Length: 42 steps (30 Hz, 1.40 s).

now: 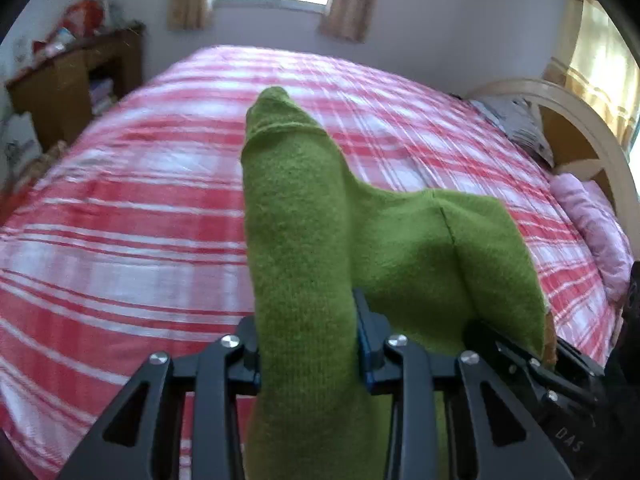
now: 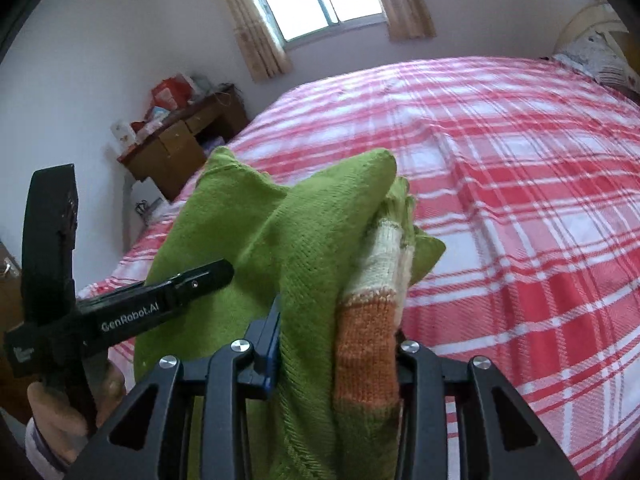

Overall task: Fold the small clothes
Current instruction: 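Lift the sweater bundle with both tools and carry it toward the bed corner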

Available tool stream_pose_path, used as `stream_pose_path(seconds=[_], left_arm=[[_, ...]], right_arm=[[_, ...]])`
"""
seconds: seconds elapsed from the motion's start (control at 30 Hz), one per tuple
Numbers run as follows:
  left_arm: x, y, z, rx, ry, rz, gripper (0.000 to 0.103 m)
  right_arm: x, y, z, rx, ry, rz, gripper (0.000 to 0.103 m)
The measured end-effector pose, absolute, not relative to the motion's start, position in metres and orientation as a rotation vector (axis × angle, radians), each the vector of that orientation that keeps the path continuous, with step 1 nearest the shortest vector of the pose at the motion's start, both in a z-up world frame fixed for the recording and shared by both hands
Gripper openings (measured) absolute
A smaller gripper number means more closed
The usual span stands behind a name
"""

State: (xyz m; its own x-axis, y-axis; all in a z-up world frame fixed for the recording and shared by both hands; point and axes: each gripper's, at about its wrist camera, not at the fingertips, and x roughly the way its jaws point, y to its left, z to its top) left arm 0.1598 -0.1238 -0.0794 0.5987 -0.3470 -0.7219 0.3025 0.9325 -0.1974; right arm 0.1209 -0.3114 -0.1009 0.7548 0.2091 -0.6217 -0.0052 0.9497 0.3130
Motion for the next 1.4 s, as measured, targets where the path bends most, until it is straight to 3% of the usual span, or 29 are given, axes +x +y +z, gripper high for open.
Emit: stream_pose_path(seconds=[0.37, 0.87, 1.23, 1.4], left_arm=[[0.153, -0.043, -0.056, -0.043, 0.749, -0.142, 0.035], [0.151, 0.088, -0.072, -0.181, 0.743, 0.085, 0.035], [0.193, 0.139, -0.085, -0.156, 0.727, 0.202, 0.035], [0.230, 0.142, -0.119, -0.127, 0.765, 0.209, 0.035]], right_arm=[[0.144, -0.212, -0.074, 0.239, 0.671, 0.306, 0.036], [0.178, -0.072, -0.070, 0.108, 0.686, 0.542, 0.035], [0.240, -0.002, -0.095, 0.060, 0.638, 0.624, 0.035], [0.280, 0.009, -0.132, 0.000, 0.664, 0.556, 0.035]])
